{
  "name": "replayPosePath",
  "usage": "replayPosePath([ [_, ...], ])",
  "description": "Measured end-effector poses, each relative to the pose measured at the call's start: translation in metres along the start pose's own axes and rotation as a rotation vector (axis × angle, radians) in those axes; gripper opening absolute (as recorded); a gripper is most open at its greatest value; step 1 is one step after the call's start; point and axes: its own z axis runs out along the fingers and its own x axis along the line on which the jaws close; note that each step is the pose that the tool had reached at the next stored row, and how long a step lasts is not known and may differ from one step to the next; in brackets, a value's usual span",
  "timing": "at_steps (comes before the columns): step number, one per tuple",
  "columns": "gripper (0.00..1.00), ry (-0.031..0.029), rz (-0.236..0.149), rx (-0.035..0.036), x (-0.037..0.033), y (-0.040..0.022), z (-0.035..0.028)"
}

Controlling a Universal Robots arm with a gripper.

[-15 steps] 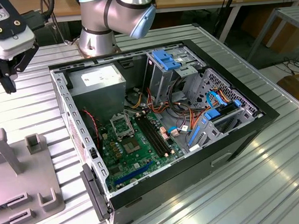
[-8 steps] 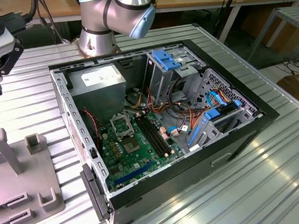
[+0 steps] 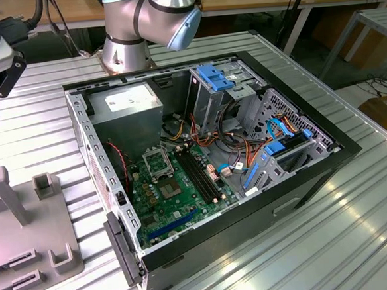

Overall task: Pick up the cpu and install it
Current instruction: 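Reach for the cpu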

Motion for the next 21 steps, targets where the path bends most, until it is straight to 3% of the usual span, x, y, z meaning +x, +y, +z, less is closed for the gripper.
replayPosePath([
  [2,0.11,0.0041,0.0,0.0004,0.0001,0.0,0.0],
  [3,0.11,0.0173,-0.001,0.0006,0.0001,0.0,-0.0001],
  [5,0.11,0.0491,-0.002,-0.0006,0.0001,0.0,0.0],
  [6,0.11,0.0576,-0.002,-0.0004,0.0006,0.0,0.0001],
  [13,0.11,0.0605,-0.011,0.0,0.019,-0.0018,-0.0001],
  [19,0.11,0.0622,-0.041,0.0006,0.0256,-0.0031,0.0007],
  [21,0.11,0.0626,-0.047,0.0007,0.0324,-0.0037,0.0009],
])
